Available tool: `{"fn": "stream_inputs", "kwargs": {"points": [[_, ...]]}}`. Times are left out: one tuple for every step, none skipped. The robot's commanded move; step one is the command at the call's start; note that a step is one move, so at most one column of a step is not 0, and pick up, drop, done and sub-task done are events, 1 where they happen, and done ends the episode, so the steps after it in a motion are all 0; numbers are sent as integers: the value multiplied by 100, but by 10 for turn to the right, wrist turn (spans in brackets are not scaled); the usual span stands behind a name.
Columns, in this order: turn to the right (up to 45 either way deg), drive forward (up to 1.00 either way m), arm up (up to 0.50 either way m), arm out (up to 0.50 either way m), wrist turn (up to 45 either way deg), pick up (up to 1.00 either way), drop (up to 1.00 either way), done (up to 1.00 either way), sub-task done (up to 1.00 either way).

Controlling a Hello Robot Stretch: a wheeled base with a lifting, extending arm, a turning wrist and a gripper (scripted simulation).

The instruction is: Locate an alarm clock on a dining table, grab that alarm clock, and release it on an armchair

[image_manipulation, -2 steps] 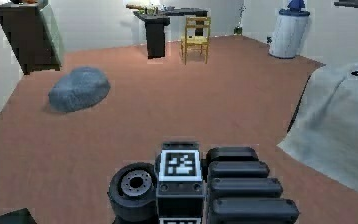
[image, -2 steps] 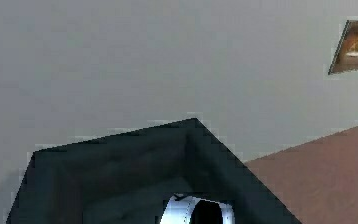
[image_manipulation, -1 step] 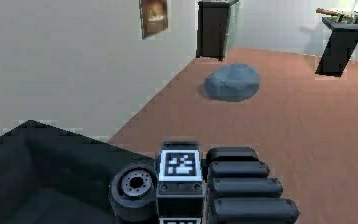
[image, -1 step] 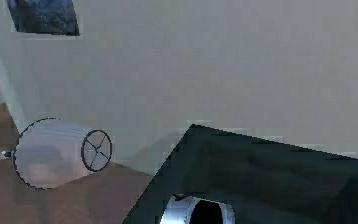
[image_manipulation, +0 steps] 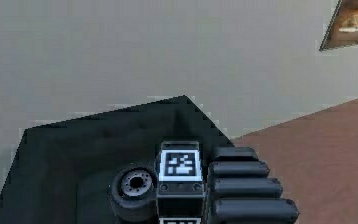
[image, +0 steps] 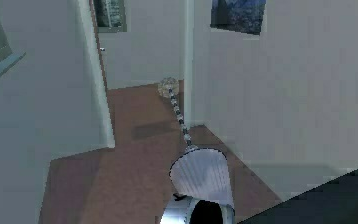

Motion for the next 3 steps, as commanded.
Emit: {"fn": "stream_inputs", "kwargs": {"points": [[-90,0,0,0,0,0,0,0,0],[-30,0,0,0,0,0,0,0,0],[0,55,0,0,0,0,0,0,0]]}}
